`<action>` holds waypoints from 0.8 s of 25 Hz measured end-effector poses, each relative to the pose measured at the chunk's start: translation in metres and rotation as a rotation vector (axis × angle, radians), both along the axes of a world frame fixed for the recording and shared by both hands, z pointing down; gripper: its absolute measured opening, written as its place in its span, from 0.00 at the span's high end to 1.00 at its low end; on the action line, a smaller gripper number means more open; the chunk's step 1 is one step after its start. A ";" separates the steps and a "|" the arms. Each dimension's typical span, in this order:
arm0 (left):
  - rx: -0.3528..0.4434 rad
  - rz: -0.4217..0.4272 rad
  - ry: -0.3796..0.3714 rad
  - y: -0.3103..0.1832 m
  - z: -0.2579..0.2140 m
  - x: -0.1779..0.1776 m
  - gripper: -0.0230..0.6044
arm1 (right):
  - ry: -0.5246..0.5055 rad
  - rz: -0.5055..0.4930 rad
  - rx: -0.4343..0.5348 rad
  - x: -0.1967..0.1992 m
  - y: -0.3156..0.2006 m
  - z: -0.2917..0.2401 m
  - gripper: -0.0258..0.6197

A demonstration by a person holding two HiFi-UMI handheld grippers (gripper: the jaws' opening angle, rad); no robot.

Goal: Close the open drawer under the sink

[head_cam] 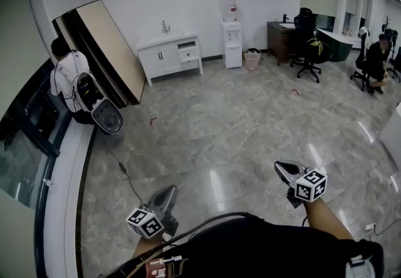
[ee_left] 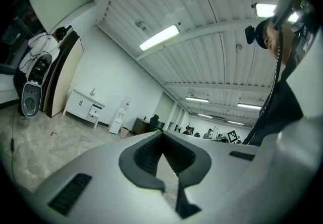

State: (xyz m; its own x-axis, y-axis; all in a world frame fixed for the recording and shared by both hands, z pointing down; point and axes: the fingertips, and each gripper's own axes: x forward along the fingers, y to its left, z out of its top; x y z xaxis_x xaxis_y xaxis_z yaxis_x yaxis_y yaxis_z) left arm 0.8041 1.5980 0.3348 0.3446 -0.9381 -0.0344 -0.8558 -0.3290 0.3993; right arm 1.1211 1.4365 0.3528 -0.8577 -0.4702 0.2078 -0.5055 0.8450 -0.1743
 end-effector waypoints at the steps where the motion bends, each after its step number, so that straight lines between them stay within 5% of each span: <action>1: -0.002 -0.004 0.002 -0.007 0.001 -0.007 0.97 | 0.005 -0.008 -0.001 -0.008 -0.006 0.002 0.96; 8: -0.018 -0.069 0.017 -0.039 0.018 -0.056 0.97 | 0.009 -0.037 -0.046 -0.055 -0.067 0.024 0.96; 20: -0.004 -0.328 -0.010 -0.152 -0.001 -0.130 0.97 | 0.008 -0.297 -0.018 -0.186 -0.256 0.002 0.96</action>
